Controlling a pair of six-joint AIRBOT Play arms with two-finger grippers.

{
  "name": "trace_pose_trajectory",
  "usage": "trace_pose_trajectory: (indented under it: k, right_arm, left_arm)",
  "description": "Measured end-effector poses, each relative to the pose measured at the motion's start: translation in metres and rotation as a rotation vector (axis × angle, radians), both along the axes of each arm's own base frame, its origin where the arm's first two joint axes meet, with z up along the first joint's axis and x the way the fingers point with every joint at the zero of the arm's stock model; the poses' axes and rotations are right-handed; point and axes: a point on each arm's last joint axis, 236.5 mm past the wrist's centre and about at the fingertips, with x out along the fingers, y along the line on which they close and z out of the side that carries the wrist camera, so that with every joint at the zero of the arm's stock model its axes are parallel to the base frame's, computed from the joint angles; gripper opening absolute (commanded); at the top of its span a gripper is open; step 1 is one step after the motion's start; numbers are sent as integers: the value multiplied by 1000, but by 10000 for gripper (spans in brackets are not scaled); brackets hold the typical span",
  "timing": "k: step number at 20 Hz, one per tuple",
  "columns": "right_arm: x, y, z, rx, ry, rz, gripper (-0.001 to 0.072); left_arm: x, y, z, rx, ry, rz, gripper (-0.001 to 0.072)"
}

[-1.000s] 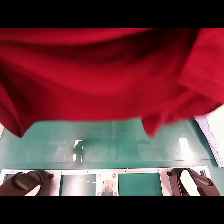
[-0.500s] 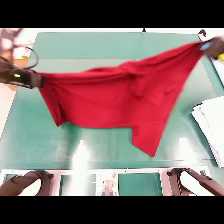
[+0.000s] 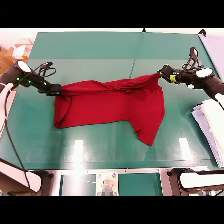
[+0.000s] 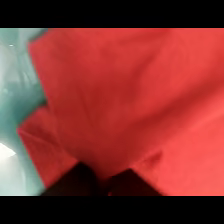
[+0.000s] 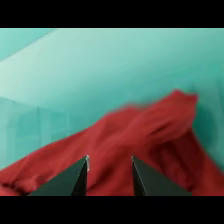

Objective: Fold the shirts.

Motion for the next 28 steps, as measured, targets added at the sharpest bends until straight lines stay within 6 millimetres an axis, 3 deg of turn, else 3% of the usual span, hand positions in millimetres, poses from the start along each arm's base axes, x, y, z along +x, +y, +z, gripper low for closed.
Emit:
trace_pose_trajectory:
  k: [2, 5, 7, 10, 14, 16, 19, 21, 26, 27, 28]
  right_arm:
    - [0, -21, 6, -6, 10, -1, 328]
    - [-25, -60, 2, 17, 97, 18, 328]
    - [-55, -80, -13, 53, 189, 26, 328]
    - [-101, -94, -48, 105, 322, 35, 328]
    - [-147, -87, -91, 156, 437, 59, 329]
    - [-160, -81, -103, 169, 464, 71, 331]
    - [-169, -76, -113, 177, 481, 78, 331]
    - [-170, -69, -115, 179, 484, 94, 330]
    - [-168, -52, -118, 155, 485, 138, 330]
    - [-167, -50, -118, 149, 484, 145, 330]
    - [-167, -47, -119, 145, 483, 152, 330]
  left_arm:
    - [9, 13, 15, 4, -1, 3, 673]
    - [0, 42, 35, -2, 55, 30, 655]
    - [-20, 63, 37, -25, 135, 78, 655]
    - [-72, 77, 28, -113, 303, 155, 655]
    - [-146, 61, 8, -218, 446, 222, 654]
    - [-167, 48, -3, -248, 443, 244, 654]
    - [-189, 31, -21, -267, 443, 259, 654]
    - [-201, 9, -26, -298, 457, 227, 654]
    - [-214, -23, -34, -284, 473, 133, 653]
    - [-216, -26, -34, -280, 482, 127, 614]
    - [-216, -27, -35, -271, 486, 130, 444]
